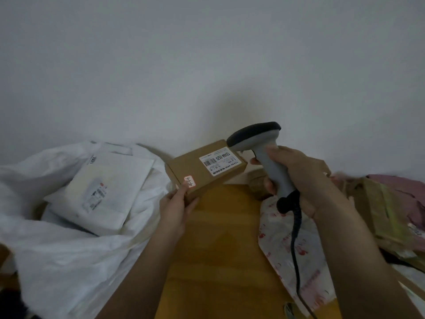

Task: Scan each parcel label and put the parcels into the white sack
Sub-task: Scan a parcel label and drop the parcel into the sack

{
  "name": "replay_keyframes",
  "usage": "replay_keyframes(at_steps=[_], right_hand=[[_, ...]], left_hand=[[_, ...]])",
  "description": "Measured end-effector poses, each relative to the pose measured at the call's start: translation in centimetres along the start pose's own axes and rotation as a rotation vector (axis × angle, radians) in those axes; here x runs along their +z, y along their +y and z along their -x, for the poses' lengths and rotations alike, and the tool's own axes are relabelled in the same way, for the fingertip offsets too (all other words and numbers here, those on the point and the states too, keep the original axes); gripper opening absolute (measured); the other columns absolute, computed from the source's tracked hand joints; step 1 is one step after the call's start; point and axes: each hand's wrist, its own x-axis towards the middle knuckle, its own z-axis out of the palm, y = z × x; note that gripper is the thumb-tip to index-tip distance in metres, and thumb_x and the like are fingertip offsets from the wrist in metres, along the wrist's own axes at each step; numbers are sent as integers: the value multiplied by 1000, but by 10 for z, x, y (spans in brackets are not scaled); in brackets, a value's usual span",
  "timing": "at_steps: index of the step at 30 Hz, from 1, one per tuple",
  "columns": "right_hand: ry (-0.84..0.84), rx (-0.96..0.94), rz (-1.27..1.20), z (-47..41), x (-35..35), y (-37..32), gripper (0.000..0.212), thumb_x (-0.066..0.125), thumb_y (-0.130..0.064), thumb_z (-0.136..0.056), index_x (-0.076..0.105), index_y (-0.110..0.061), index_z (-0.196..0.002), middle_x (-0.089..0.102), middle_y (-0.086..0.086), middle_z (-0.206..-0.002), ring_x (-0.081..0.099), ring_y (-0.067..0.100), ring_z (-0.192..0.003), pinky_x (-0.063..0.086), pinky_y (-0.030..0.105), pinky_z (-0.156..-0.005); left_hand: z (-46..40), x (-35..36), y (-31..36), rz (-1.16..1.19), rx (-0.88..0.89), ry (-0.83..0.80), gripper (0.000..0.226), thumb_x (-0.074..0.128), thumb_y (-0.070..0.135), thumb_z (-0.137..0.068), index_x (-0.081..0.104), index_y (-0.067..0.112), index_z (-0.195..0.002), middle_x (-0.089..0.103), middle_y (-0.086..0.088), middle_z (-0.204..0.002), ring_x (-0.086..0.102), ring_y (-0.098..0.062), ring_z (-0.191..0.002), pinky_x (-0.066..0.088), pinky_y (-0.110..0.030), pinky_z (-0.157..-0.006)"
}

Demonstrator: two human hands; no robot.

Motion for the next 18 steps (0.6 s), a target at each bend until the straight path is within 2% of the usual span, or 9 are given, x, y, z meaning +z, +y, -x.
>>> replay_keyframes(at_steps=[2,4,7,10,12,14,18], right_hand=[[16,-8,-34,-8,13,5,23,59,-35,-95,61,-13,-101,66,19,-103,49,13,-41,41,24,-41],[10,-13,-52,-14,24,9,25,61,-35,-94,60,-15,-109,68,11,-105,49,10,-42,43,23,-40],[-36,2,-54,-18,38,14,26,61,-34,-94,59,-15,-111,67,10,-106,49,9,-44,44,23,-41],[-74,8,-24,-19,52,16,24,61,-32,-95,60,-15,-111,67,9,-103,50,9,-45,44,23,-42],[-91,20,-11,-19,58,18,23,61,-31,-95,60,-15,-111,69,7,-102,50,10,-46,44,23,-43],[-103,28,0,-18,62,20,22,61,-31,-94,60,-16,-111,69,6,-101,50,10,-48,45,23,-45],[-81,55,4,-21,61,23,22,62,-31,-94,60,-17,-111,69,6,-102,50,10,-48,45,22,-45]], left_hand=[[5,-8,11,84,57,49,25,64,21,-93,59,3,-110,66,-12,-115,65,-22,-105,57,-40,-90],[10,-16,21,200,126,92,18,63,23,-94,60,7,-102,66,-11,-114,65,-21,-106,57,-39,-91],[16,-29,35,350,220,189,17,61,26,-96,58,9,-101,67,-9,-111,67,-18,-102,59,-33,-86],[15,-44,45,456,263,253,26,59,33,-97,54,9,-106,65,-9,-113,66,-20,-104,57,-32,-89],[11,-53,51,486,244,206,42,52,41,-98,51,6,-121,64,-12,-120,68,-25,-105,56,-35,-93],[6,-59,56,470,188,116,52,49,45,-98,47,4,-129,63,-17,-122,69,-30,-104,57,-36,-91],[2,-53,57,387,86,-6,47,52,38,-99,47,-1,-126,68,-22,-113,70,-32,-101,61,-32,-78]])
